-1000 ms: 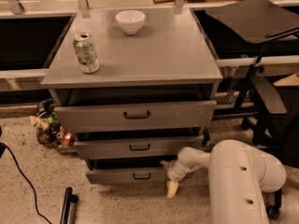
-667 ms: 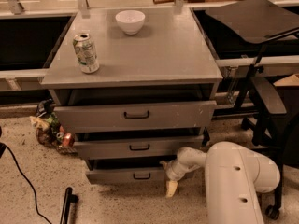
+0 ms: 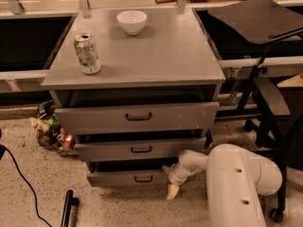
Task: Open bottom drawer
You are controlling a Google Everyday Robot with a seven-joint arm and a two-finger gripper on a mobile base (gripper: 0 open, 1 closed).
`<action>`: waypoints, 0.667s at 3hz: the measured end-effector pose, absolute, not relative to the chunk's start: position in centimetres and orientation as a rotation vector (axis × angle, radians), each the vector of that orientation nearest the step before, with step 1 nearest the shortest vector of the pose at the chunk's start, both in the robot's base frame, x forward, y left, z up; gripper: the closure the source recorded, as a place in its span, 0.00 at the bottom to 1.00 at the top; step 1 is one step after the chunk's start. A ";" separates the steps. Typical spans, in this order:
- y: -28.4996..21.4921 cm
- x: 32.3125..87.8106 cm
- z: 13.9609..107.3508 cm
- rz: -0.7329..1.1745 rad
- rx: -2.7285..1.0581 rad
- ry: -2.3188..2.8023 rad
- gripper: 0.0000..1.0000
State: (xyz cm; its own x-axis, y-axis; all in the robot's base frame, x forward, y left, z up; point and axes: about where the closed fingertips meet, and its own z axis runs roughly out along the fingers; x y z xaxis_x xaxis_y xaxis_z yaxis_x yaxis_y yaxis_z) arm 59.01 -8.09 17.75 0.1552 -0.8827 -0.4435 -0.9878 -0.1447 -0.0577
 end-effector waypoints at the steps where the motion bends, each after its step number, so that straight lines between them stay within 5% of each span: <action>1: -8.2 56.8 18.4 0.480 -2.101 1.800 0.43; 2: -8.3 55.7 18.7 0.502 -2.092 1.808 0.66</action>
Offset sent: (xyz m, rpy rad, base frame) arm -0.0455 -0.0067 0.0145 0.0322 0.0557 -0.0153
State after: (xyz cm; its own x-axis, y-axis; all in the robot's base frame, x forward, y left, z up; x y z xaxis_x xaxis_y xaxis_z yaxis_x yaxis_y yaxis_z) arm 55.73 -8.31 18.67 0.1329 -0.8737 -0.4679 -0.9899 -0.1404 -0.0189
